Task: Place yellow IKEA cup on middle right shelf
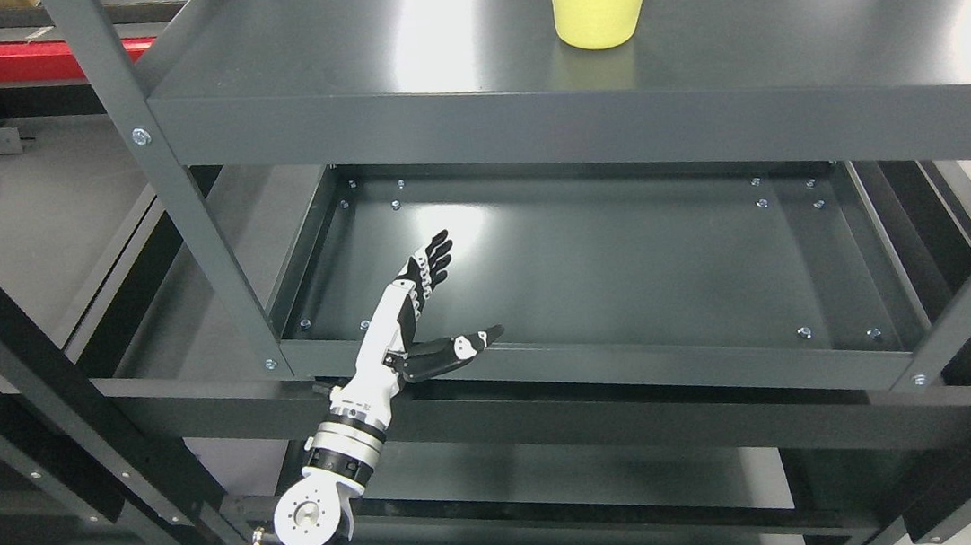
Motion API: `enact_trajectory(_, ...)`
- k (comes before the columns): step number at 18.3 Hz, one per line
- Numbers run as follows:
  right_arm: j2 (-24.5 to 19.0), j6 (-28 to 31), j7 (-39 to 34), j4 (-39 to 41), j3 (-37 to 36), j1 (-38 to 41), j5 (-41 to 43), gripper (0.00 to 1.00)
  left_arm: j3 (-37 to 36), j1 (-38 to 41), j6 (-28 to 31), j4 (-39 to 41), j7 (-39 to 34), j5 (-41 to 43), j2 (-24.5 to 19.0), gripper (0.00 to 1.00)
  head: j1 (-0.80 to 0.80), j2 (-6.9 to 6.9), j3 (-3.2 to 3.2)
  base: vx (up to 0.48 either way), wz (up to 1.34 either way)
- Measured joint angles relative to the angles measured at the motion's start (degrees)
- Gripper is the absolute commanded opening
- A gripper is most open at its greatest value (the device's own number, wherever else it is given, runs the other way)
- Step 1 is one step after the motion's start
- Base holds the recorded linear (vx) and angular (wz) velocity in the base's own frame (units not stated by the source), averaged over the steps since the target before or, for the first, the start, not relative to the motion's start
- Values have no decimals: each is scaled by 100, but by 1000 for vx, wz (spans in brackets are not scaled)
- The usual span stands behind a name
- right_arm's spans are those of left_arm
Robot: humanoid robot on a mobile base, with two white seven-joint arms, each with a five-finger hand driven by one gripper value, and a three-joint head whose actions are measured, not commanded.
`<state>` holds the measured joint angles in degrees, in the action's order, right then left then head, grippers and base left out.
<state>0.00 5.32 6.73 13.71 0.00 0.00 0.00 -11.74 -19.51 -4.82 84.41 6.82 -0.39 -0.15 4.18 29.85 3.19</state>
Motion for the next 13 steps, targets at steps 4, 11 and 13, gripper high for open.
enact_trajectory(4, 0, 0, 0, 0, 0, 0, 0, 99, 96, 67, 79, 166, -13, 22, 5, 99, 0, 0, 0, 0, 0)
enact_trajectory(11, 0, 0, 0, 0, 0, 0, 0, 99, 211, 140, 564, 689, -99, 35, 9, 99, 0, 0, 0, 0, 0)
enact_trajectory(13, 0, 0, 0, 0, 0, 0, 0, 99, 233, 211, 615, 817, -107, 37, 10, 99, 0, 0, 0, 0, 0)
